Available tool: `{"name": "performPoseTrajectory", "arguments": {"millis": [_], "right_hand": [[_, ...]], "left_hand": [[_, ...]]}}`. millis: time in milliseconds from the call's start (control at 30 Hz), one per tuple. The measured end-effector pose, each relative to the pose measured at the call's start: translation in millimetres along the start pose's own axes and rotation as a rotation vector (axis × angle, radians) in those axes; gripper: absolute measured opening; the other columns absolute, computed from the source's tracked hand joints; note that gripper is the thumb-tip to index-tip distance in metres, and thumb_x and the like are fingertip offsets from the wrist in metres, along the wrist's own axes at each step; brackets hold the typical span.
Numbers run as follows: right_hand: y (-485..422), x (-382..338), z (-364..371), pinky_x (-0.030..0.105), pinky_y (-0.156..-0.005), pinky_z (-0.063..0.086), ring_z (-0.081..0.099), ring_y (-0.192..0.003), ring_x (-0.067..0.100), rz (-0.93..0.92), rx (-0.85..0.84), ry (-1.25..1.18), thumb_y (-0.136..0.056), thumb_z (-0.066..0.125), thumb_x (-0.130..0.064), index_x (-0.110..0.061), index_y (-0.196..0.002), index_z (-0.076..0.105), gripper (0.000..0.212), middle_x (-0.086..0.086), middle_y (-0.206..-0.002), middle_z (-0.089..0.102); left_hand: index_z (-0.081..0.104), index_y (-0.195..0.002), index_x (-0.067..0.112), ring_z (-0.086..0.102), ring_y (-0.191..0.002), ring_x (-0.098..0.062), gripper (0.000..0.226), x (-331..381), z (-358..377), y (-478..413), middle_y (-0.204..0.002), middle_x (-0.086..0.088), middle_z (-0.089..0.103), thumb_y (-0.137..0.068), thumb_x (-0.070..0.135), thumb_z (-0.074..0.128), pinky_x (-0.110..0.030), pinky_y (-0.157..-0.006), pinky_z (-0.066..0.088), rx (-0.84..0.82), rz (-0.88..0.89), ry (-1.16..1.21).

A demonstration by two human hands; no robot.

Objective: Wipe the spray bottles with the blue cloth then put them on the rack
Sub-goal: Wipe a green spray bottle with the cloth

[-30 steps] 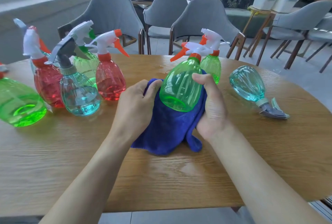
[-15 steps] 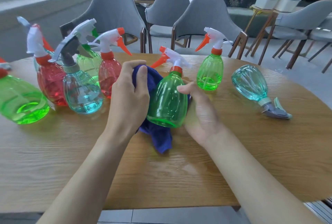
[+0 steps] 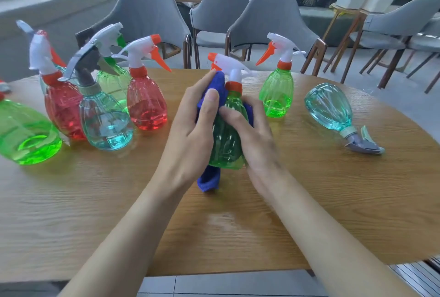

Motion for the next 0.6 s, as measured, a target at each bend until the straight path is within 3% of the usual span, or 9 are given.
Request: {"name": "performPoseTrajectory", "arguments": {"millis": [67, 167, 267, 400, 533, 600], "right_hand": [[0, -2, -3, 0.027, -0.077, 0.055, 0.072, -0.09, 0.007, -0.032, 0.059, 0.055, -0.099, 0.071, -0.037, -0.024, -0.12, 0.061, 0.026, -0.006, -0.098, 0.073], [-4, -7, -11, 0.031, -0.085, 0.055, 0.07, -0.094, 0.007, -0.047, 0.178, 0.066, -0.106, 0.059, -0.044, -0.023, -0.115, 0.064, 0.023, -0.006, -0.1, 0.073], [-6, 0, -14, 0.04, -0.098, 0.056, 0.071, -0.103, 0.011, -0.003, 0.245, -0.015, -0.106, 0.056, -0.042, -0.018, -0.118, 0.068, 0.029, -0.006, -0.104, 0.074], [-7, 14, -10, 0.053, -0.11, 0.053, 0.068, -0.123, 0.037, 0.149, 0.205, -0.305, -0.099, 0.054, -0.04, -0.004, -0.127, 0.07, 0.049, 0.021, -0.128, 0.072], [-4, 18, -3, 0.041, -0.096, 0.057, 0.073, -0.098, 0.029, 0.253, 0.088, -0.53, -0.106, 0.048, -0.034, -0.011, -0.101, 0.078, 0.038, 0.013, -0.099, 0.075], [-2, 16, 6, 0.04, -0.098, 0.051, 0.07, -0.096, 0.027, 0.312, 0.012, -0.619, -0.106, 0.046, -0.036, -0.016, -0.096, 0.076, 0.037, 0.011, -0.094, 0.071]], "left_hand": [[0.04, -0.163, 0.025, 0.037, -0.148, 0.008, 0.047, -1, 10, 6, -0.157, 0.017, 0.048, -0.118, 0.034, 0.031, -0.024, -0.125, 0.028, -0.074, 0.036, -0.093], [0.035, -0.166, 0.021, 0.027, -0.155, 0.005, 0.049, -1, 23, 13, -0.167, 0.013, 0.039, -0.117, 0.028, 0.032, -0.025, -0.129, 0.021, -0.136, 0.129, -0.208], [0.045, -0.161, 0.019, 0.033, -0.155, -0.002, 0.047, -7, 28, 16, -0.165, 0.009, 0.044, -0.114, 0.022, 0.042, -0.028, -0.128, 0.026, -0.163, 0.204, -0.266], [0.064, -0.148, 0.019, 0.049, -0.142, -0.006, 0.04, -8, 25, 20, -0.146, 0.005, 0.061, -0.107, 0.022, 0.059, -0.026, -0.121, 0.035, -0.161, 0.301, -0.323], [0.077, -0.131, 0.019, 0.056, -0.129, -0.019, 0.033, -3, 20, 20, -0.129, -0.001, 0.068, -0.099, 0.028, 0.074, -0.027, -0.114, 0.04, -0.141, 0.413, -0.388], [0.081, -0.122, 0.019, 0.055, -0.124, -0.023, 0.029, 2, 17, 20, -0.123, -0.003, 0.067, -0.098, 0.034, 0.074, -0.027, -0.111, 0.039, -0.139, 0.489, -0.45]]}}
Point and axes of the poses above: each hand's wrist, its own y-axis away from the middle knuckle, its own z-axis out of the palm, x = y × z, the point moved 4 cm from there along -y, towards the middle knuckle
